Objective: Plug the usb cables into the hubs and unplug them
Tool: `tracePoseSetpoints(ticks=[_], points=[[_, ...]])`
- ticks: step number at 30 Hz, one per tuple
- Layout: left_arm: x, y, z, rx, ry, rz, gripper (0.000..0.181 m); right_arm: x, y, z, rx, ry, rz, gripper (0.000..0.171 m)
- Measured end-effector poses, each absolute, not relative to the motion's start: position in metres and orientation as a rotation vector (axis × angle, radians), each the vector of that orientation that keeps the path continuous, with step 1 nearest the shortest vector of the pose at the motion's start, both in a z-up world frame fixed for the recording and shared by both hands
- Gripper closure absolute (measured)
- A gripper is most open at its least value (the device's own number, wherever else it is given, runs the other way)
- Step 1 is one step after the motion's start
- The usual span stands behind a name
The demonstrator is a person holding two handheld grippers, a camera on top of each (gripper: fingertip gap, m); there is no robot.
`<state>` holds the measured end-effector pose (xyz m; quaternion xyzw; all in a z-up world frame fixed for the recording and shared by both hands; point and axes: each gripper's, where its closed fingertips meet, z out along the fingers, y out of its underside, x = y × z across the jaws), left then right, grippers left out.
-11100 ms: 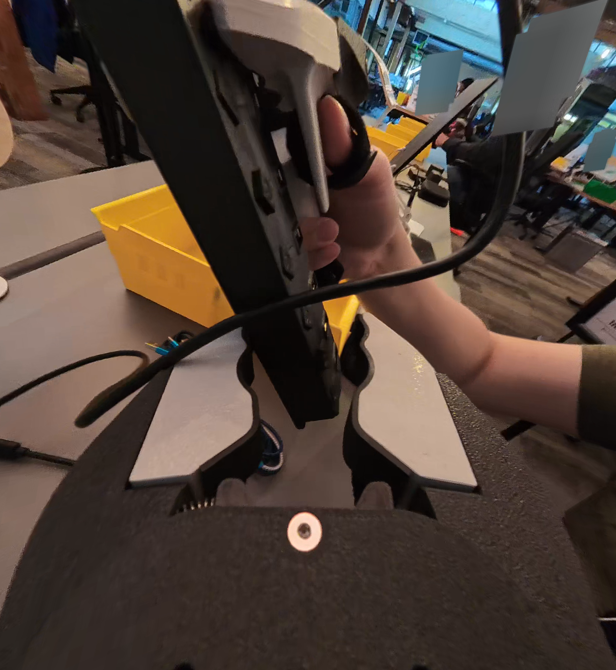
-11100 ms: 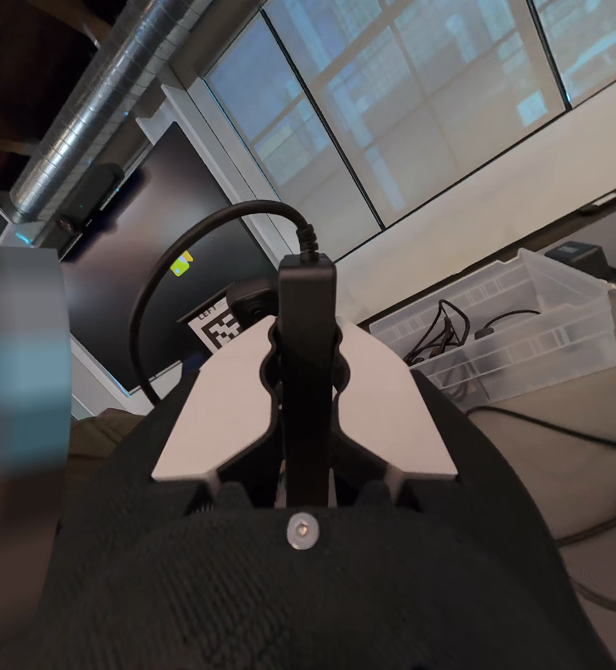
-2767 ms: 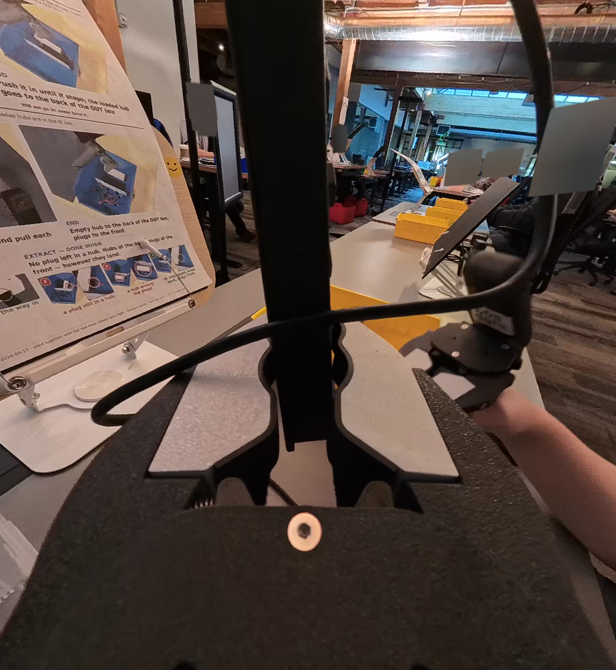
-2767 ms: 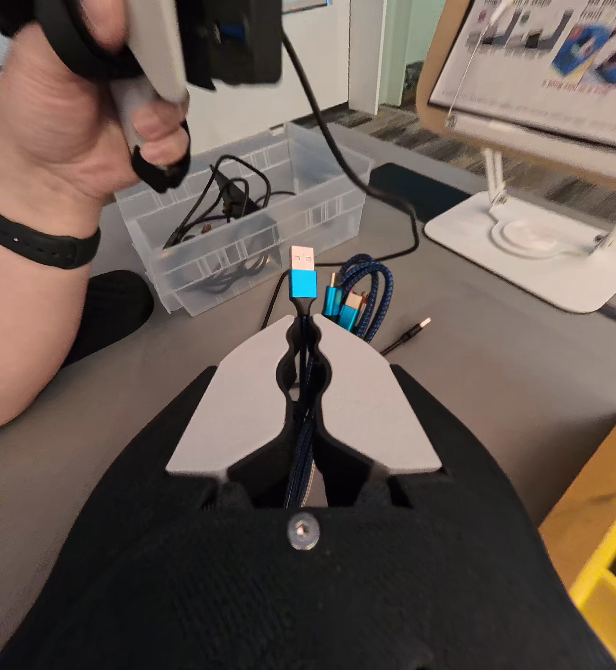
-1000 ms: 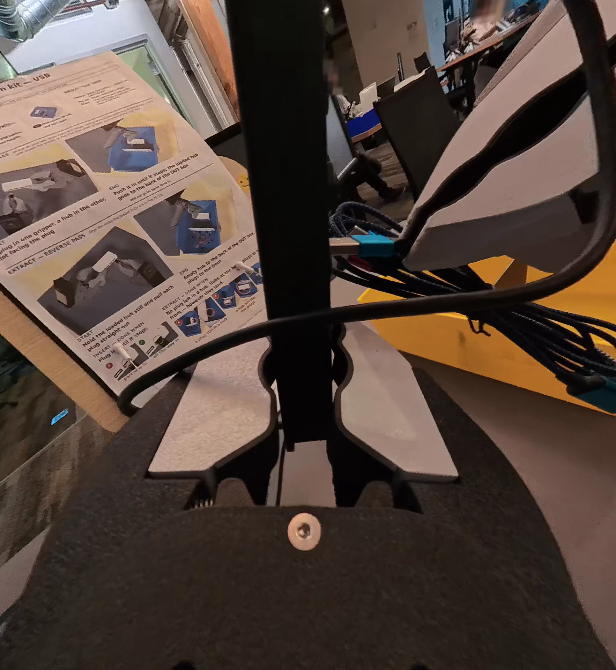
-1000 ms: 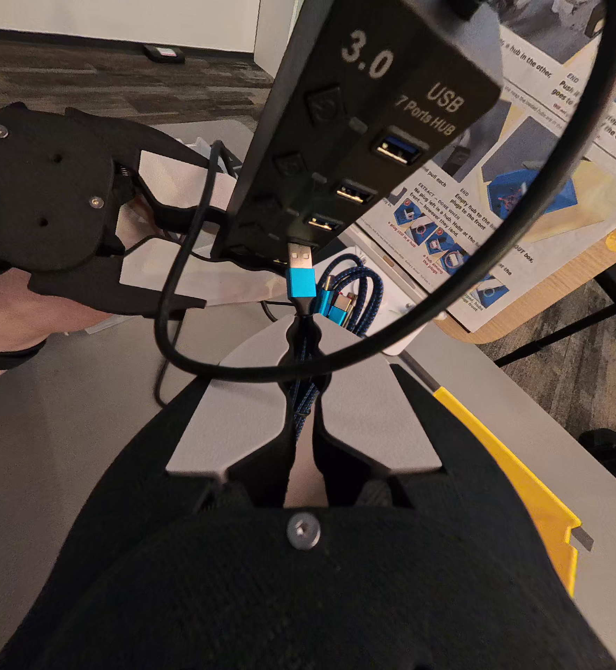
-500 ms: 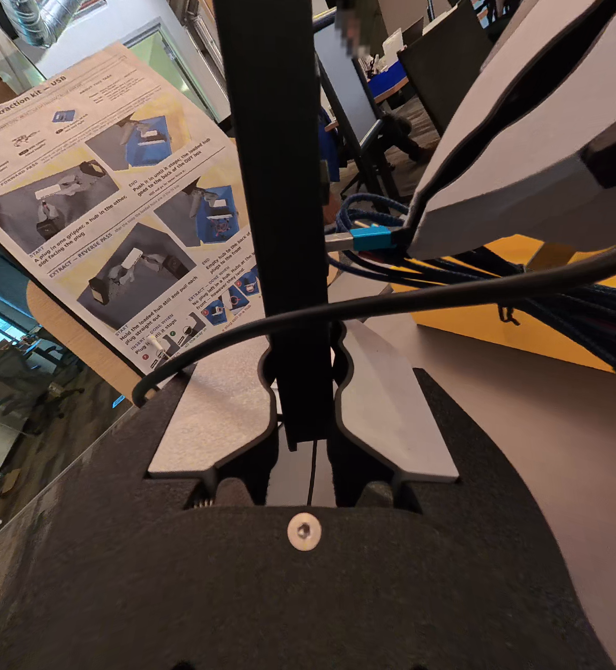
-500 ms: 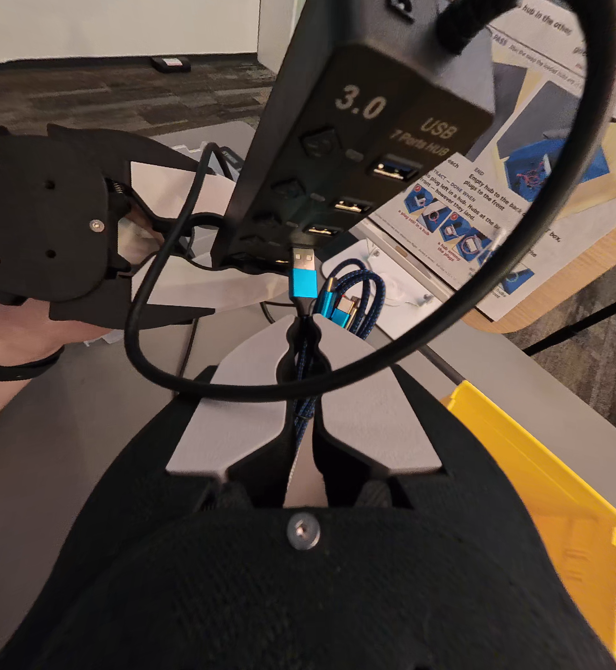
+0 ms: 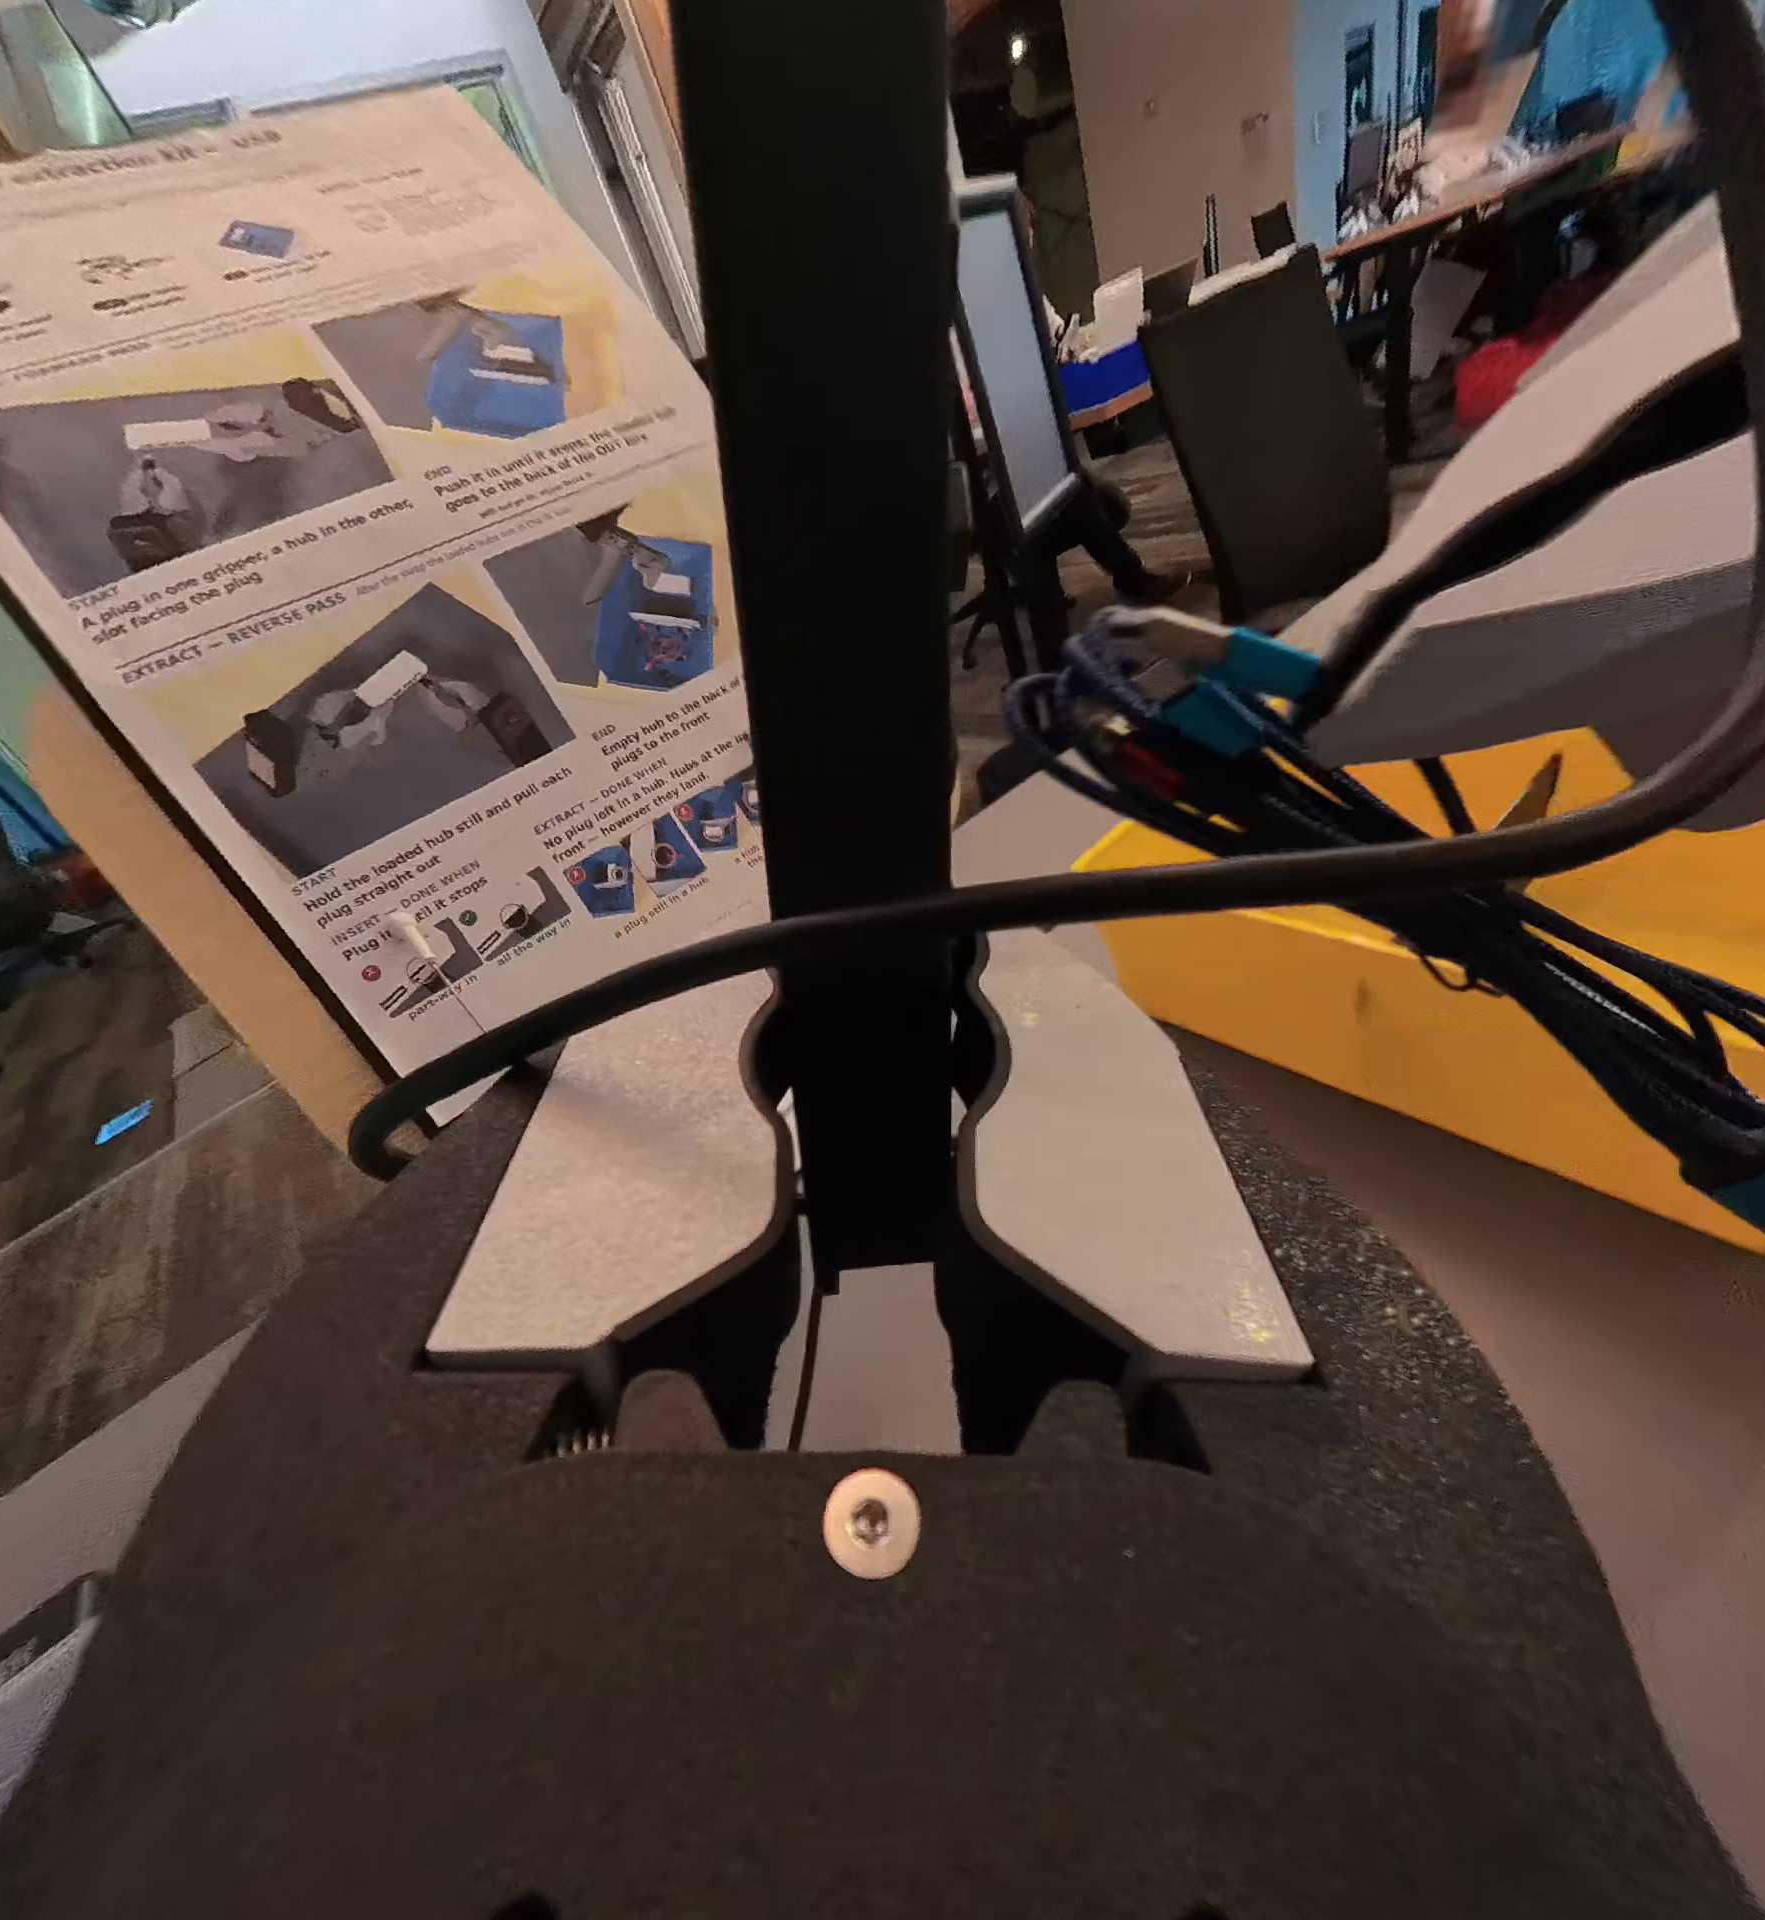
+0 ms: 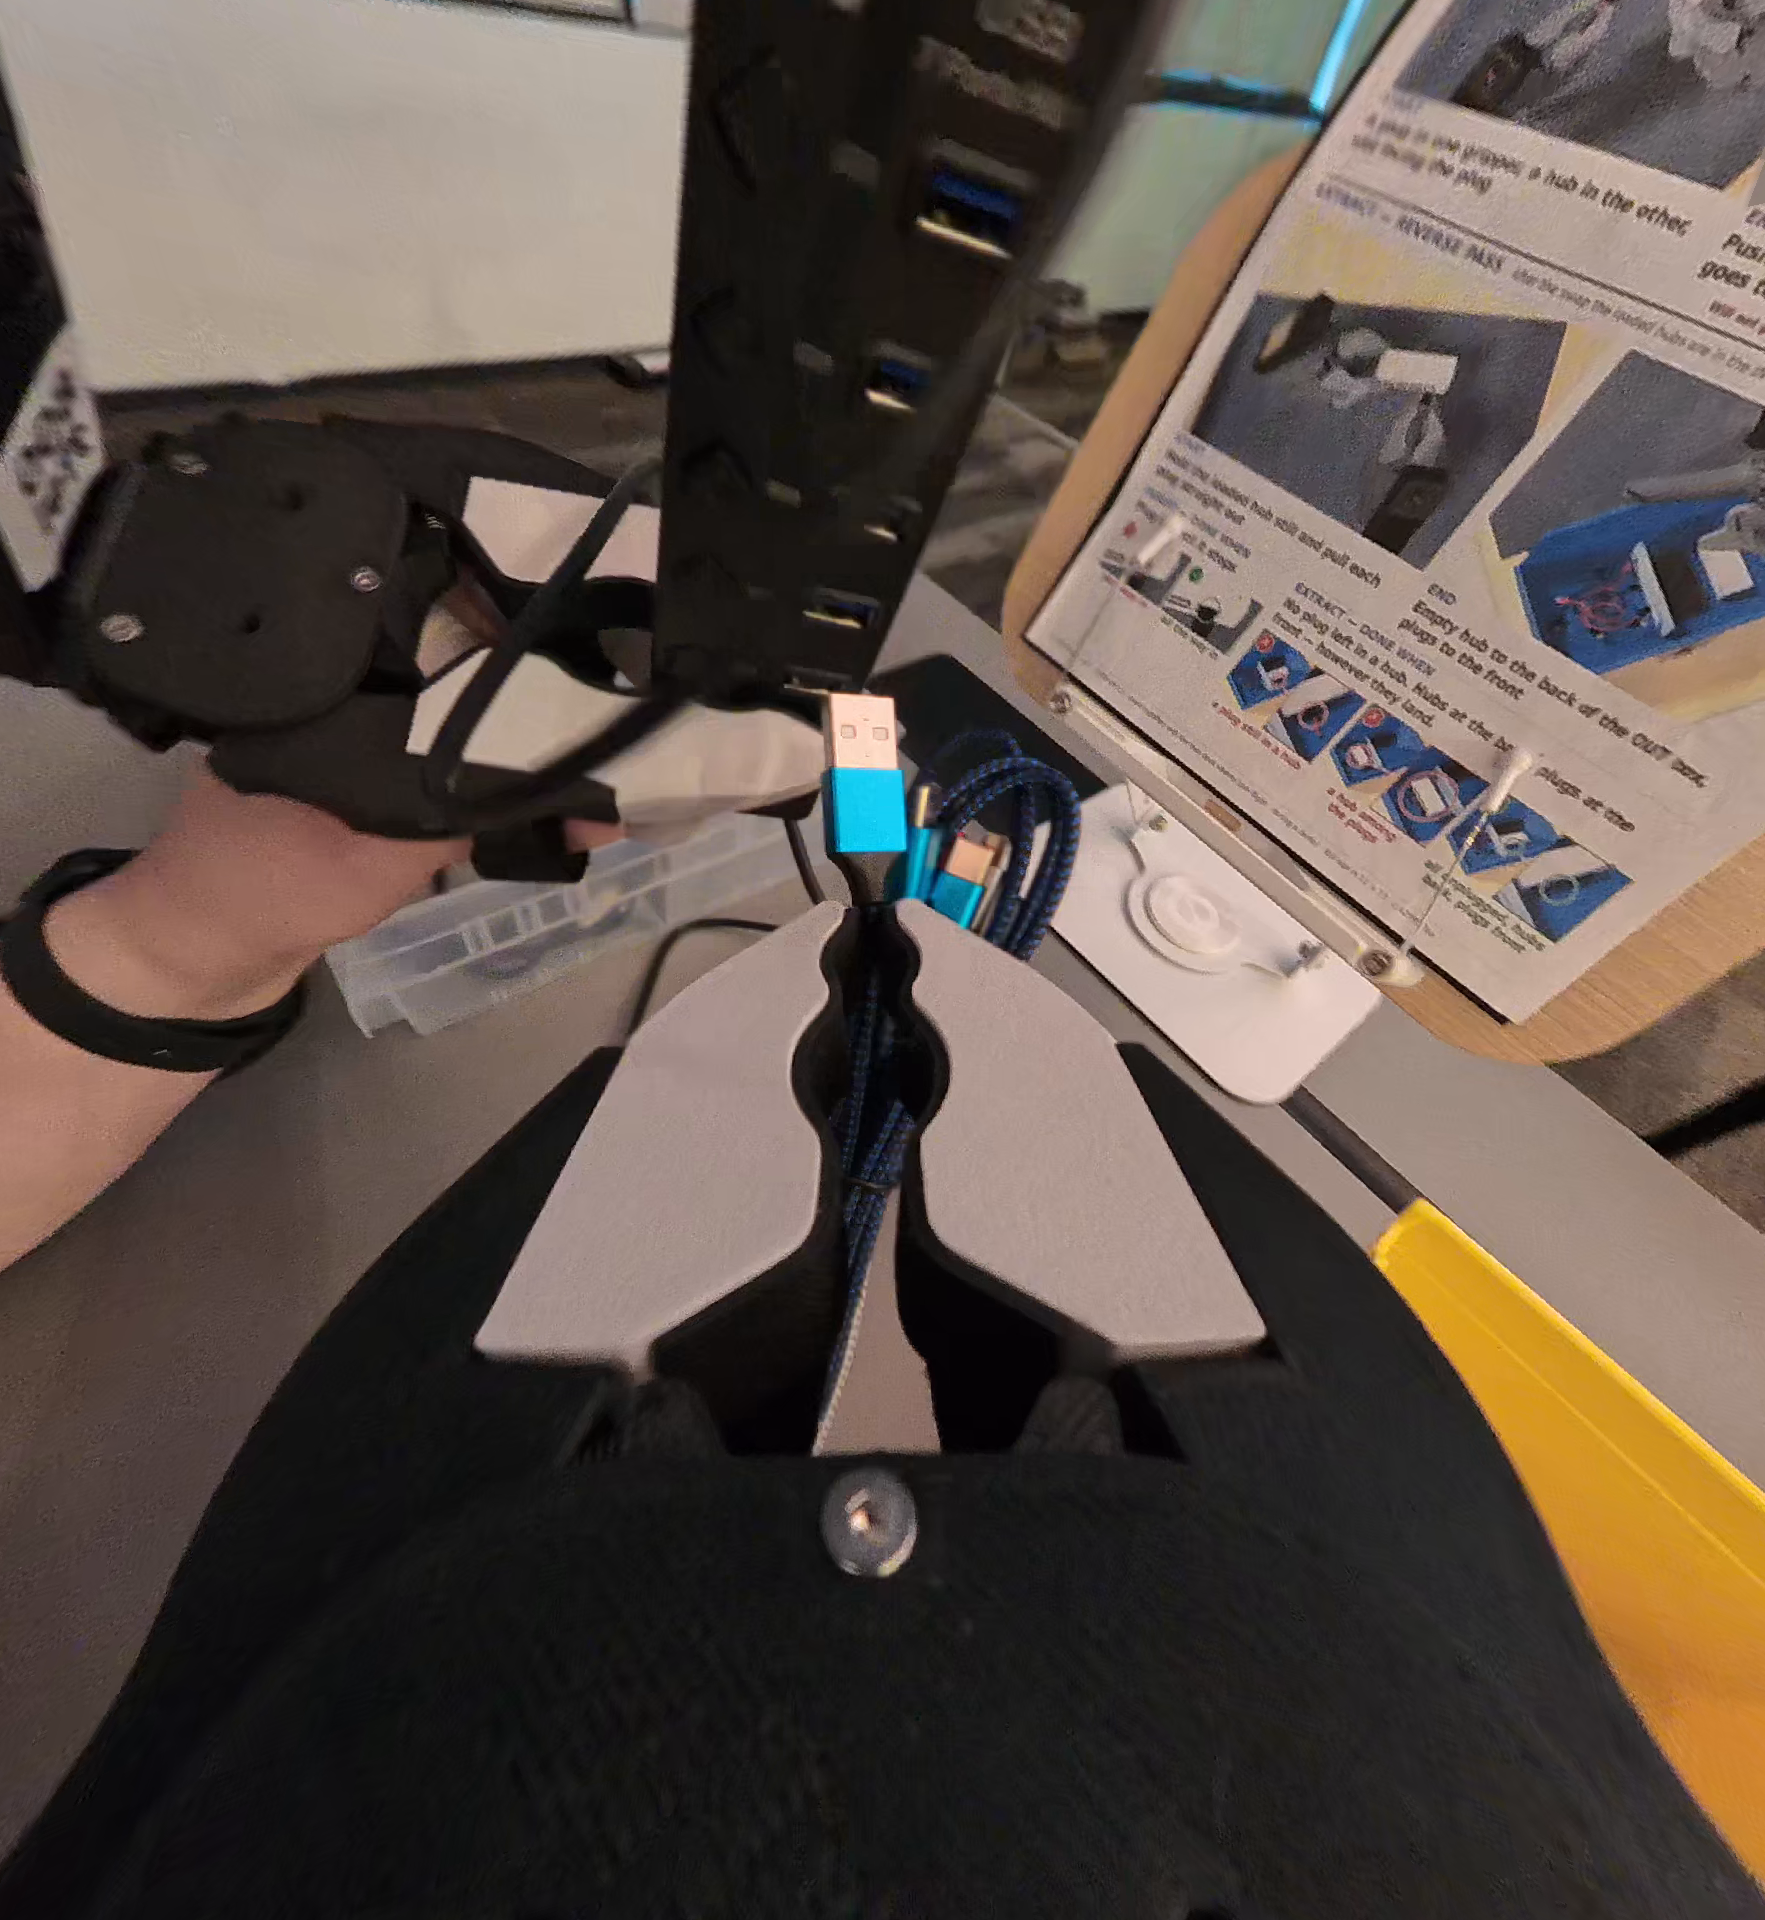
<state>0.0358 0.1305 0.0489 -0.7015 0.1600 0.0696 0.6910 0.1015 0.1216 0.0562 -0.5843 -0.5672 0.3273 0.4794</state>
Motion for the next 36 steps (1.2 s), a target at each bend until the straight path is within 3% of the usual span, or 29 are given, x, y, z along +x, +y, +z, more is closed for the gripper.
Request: tracePoseSetpoints(ticks=[14, 29, 36], points=[[0.053, 0.092, 0.094, -1.335, 0.41, -0.192, 0.155, 0.183, 0.047, 0.095, -0.859, -1.673, 2.103, 0.167], [0.079, 0.085, 0.094, -1.27, 0.561, -0.177, 0.155, 0.142, 0.041, 0.09, -1.053, -1.577, 2.519, 0.168], [0.054, 0.085, 0.093, -1.31, 0.523, -0.075, 0.155, 0.119, 0.042, 0.058, -1.306, -1.61, 2.357, 0.168]])
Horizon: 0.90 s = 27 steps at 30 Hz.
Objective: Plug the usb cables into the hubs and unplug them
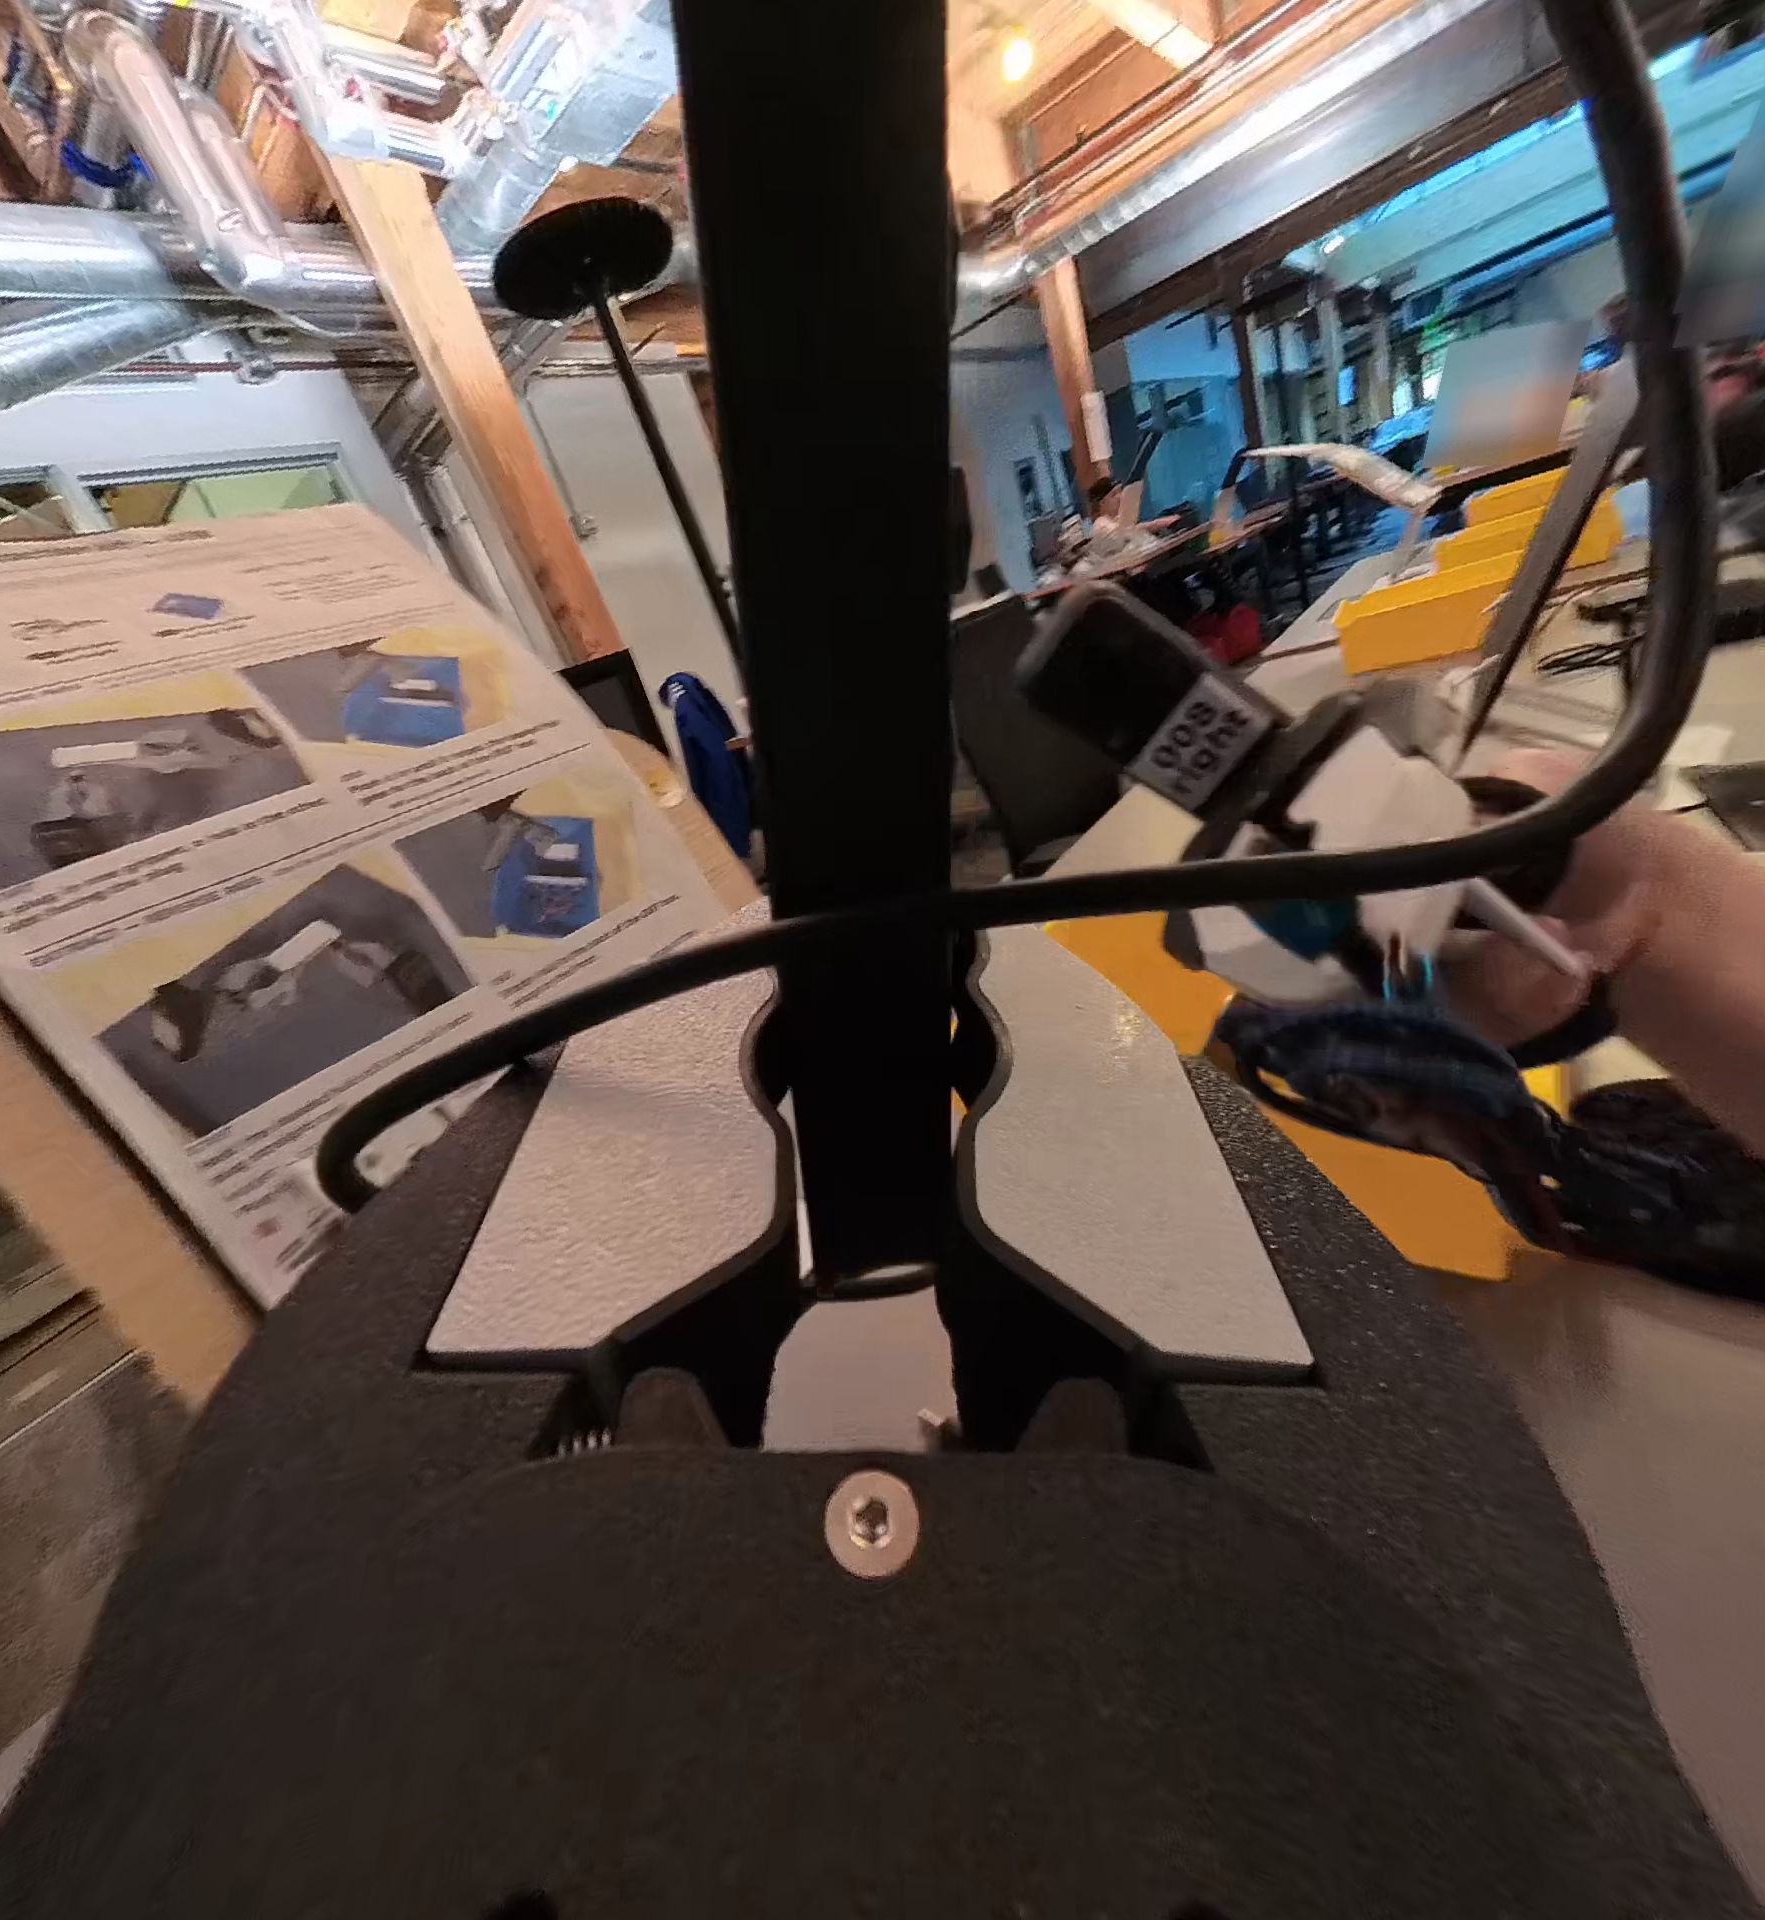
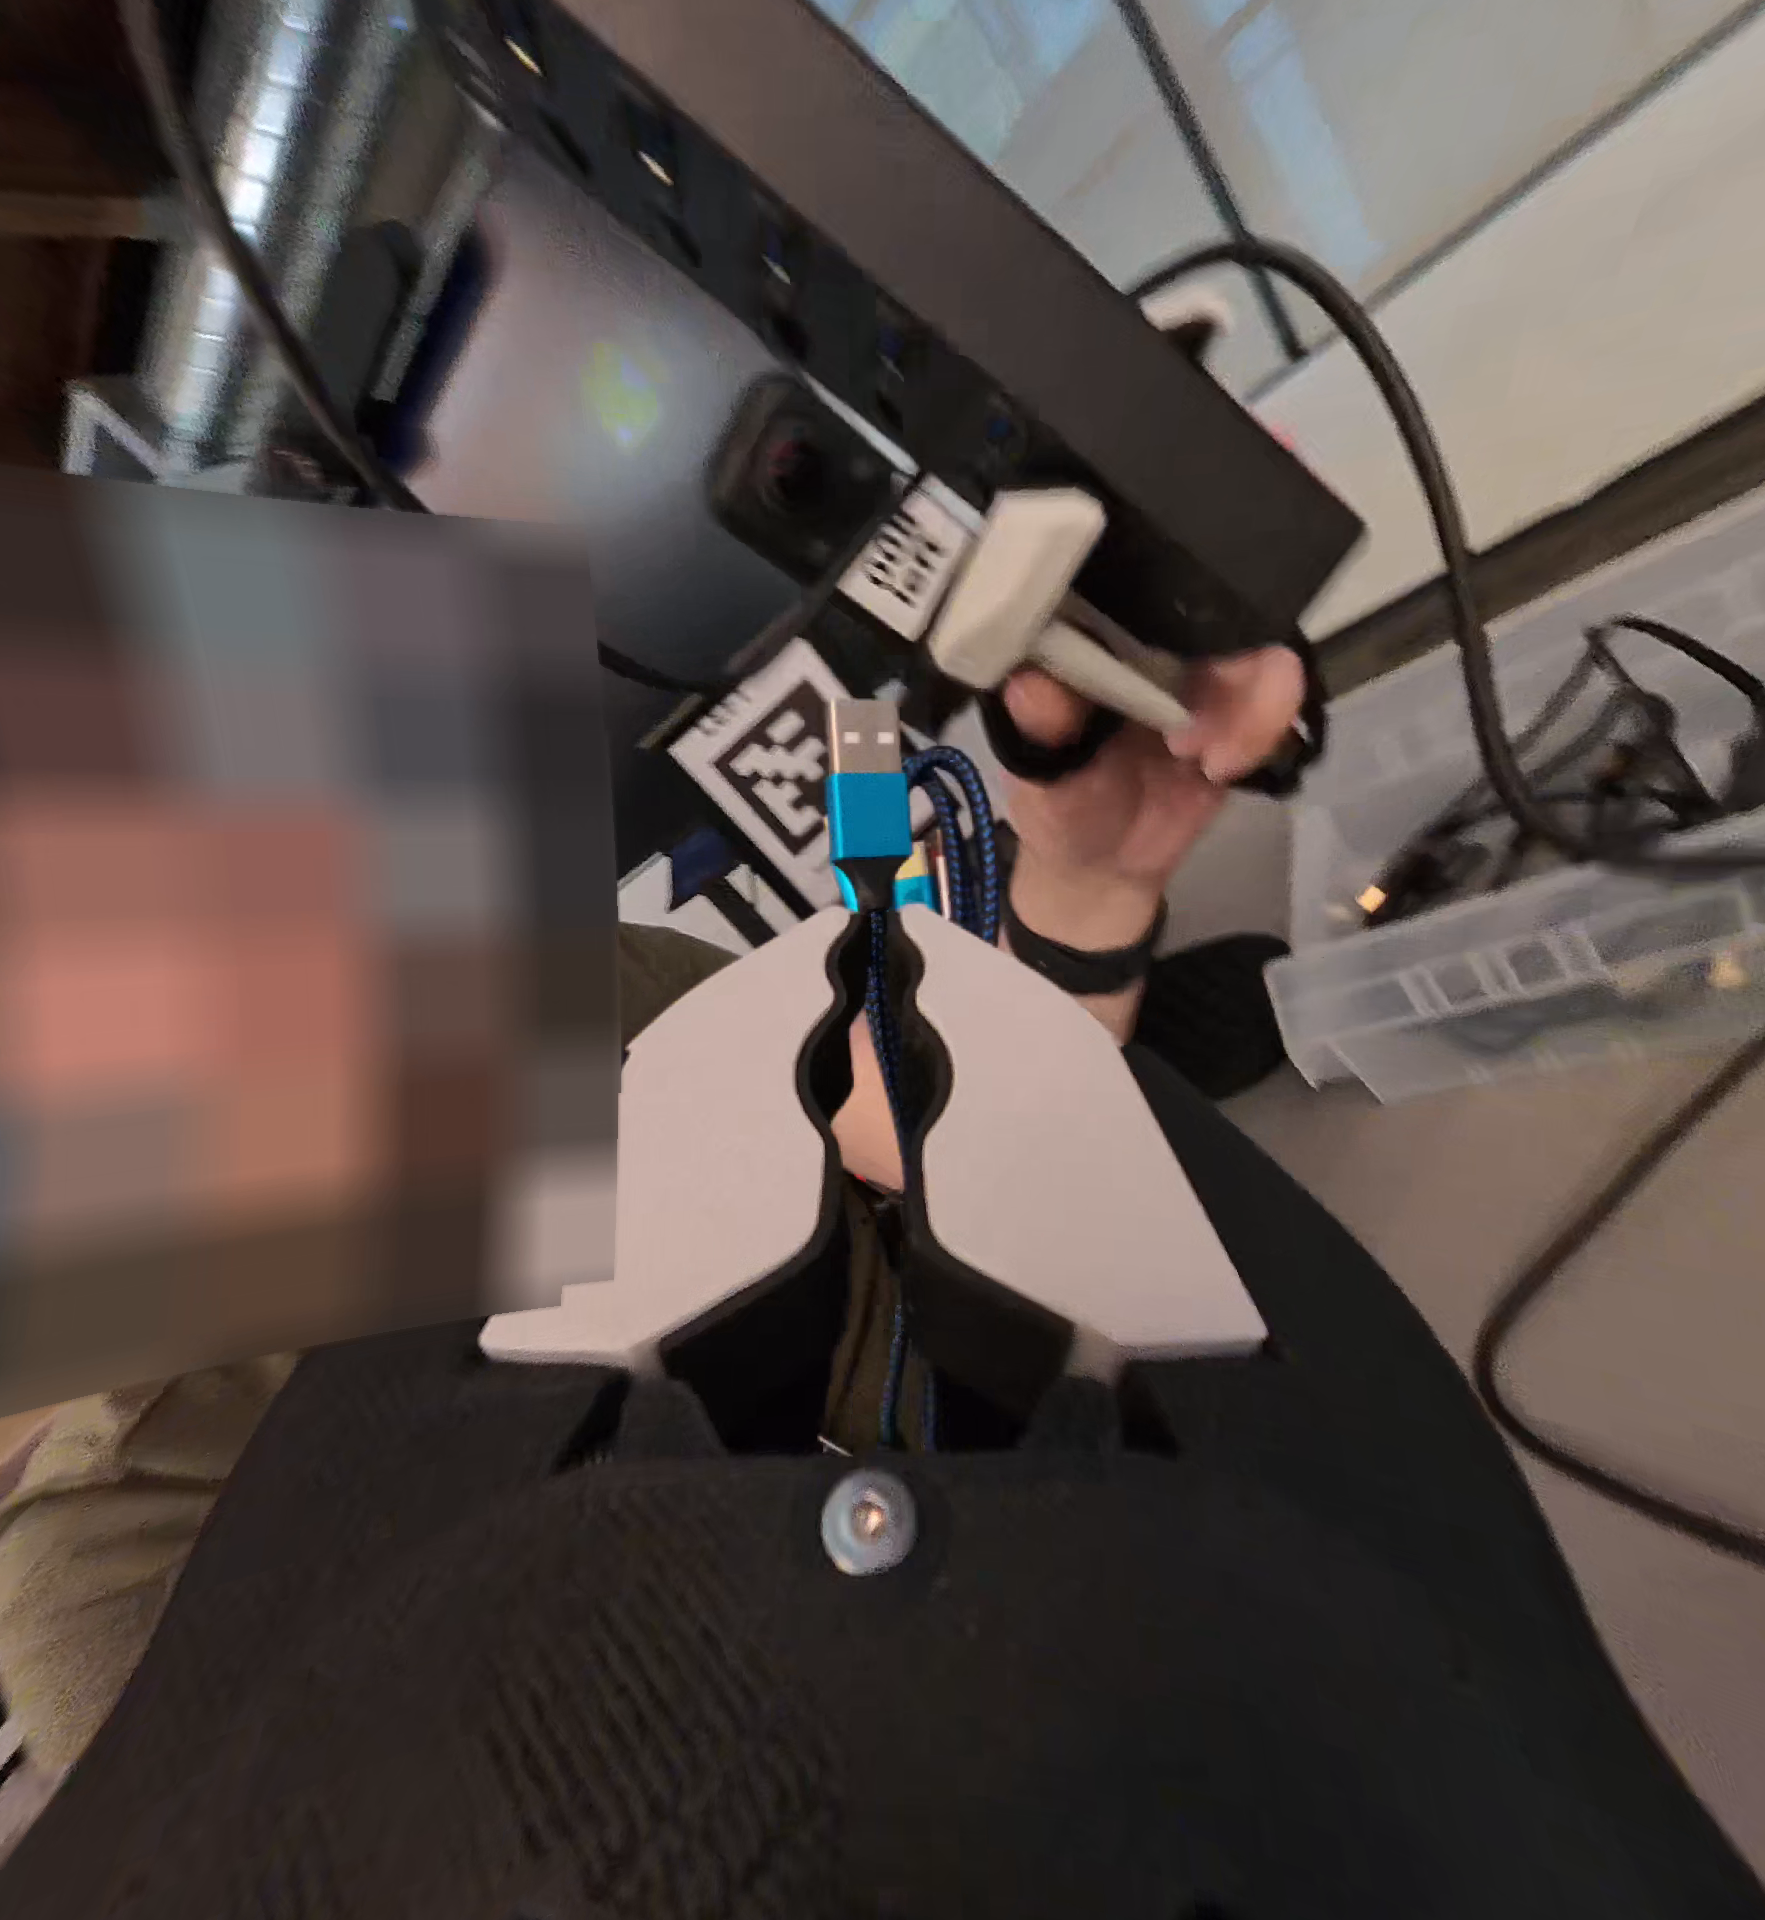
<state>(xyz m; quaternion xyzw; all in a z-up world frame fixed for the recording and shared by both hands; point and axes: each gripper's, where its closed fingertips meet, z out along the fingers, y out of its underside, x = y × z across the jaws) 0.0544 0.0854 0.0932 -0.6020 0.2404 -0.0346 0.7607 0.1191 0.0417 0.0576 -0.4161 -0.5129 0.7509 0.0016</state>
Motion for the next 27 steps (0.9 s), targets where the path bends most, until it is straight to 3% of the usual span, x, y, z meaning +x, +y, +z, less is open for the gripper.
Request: tracePoseSetpoints(ticks=[10, 16, 22, 27], points=[[0.023, 0.069, 0.106, -1.312, 0.442, -0.069, 0.155, 0.1, -0.019, -0.105, -2.051, -1.913, 2.057, 0.168], [0.027, 0.068, 0.106, -1.315, 0.46, -0.08, 0.155, 0.091, -0.003, -0.188, -2.273, -2.032, 1.639, 0.167], [0.031, 0.071, 0.102, -1.326, 0.474, -0.097, 0.155, 0.081, 0.014, -0.186, -2.071, -1.968, 1.496, 0.165], [0.034, 0.074, 0.101, -1.336, 0.481, -0.096, 0.155, 0.079, 0.029, -0.157, -1.756, -1.847, 1.095, 0.152]])
